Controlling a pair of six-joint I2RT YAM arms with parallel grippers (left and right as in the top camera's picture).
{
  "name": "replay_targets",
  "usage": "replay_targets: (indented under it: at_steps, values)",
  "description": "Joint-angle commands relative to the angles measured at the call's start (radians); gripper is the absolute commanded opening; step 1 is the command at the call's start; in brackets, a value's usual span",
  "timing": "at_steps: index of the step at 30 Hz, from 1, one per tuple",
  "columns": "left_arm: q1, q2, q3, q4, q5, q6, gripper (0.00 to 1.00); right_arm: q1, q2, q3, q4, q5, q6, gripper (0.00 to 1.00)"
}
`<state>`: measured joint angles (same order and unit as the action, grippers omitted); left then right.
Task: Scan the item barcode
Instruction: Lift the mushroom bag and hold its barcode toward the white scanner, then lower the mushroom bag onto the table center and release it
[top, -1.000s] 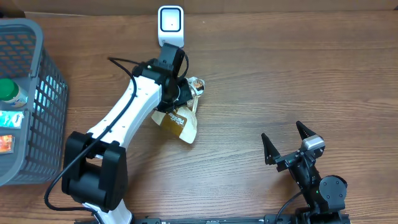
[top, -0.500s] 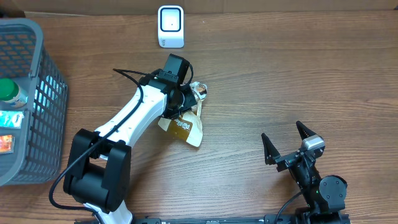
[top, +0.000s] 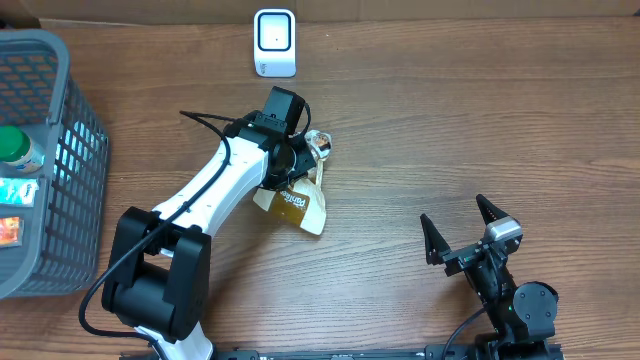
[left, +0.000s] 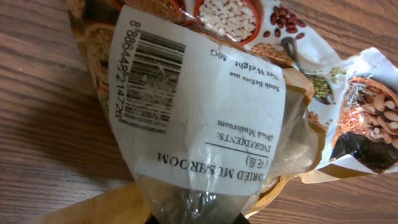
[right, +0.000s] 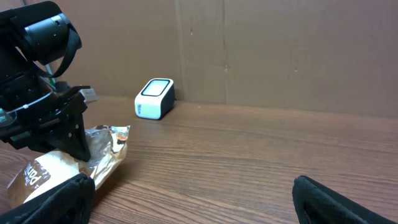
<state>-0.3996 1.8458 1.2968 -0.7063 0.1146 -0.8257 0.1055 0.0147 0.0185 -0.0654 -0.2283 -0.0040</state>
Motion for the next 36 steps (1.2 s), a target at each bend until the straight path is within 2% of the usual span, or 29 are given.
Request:
replay_targets:
  at_steps: [1,2,3,4,6,9,12,16,23,28,36]
  values:
    - [-0.007,0.025,-0.008,0.003,-0.017,-0.090,0.11,-0.002,-0.011,-0.011,0.005,0.007,-0.003,1.00]
    - [-0.007,0.032,-0.008,0.004,-0.016,-0.106,0.13,-0.002,-0.011,-0.011,0.005,0.007,-0.003,1.00]
    - [-0.007,0.043,-0.008,0.004,-0.013,-0.122,0.22,-0.002,-0.011,-0.011,0.005,0.007,-0.003,1.00]
    - [-0.007,0.048,-0.008,0.004,-0.011,-0.125,0.34,-0.002,-0.011,-0.011,0.005,0.006,-0.003,1.00]
    - [-0.007,0.056,-0.008,0.005,-0.011,-0.119,0.68,-0.002,-0.011,-0.011,0.005,0.007,-0.003,1.00]
    - [-0.006,0.056,-0.005,0.010,-0.011,-0.072,0.89,-0.002,-0.011,-0.011,0.005,0.007,-0.003,1.00]
    - [-0.002,0.053,0.036,-0.016,-0.011,-0.006,0.96,-0.002,-0.011,-0.011,0.005,0.006,-0.003,1.00]
    - [0.010,0.036,0.154,-0.119,-0.017,0.078,0.99,-0.002,-0.011,-0.011,0.005,0.007,-0.003,1.00]
    - [0.057,0.002,0.501,-0.380,-0.018,0.304,0.99,-0.002,-0.011,-0.011,0.005,0.007,-0.003,1.00]
    - [0.114,-0.012,0.772,-0.568,-0.013,0.411,1.00,-0.002,-0.011,-0.011,0.005,0.007,-0.003,1.00]
    - [0.303,-0.014,1.167,-0.809,-0.014,0.482,1.00,-0.002,-0.011,-0.011,0.005,0.006,-0.003,1.00]
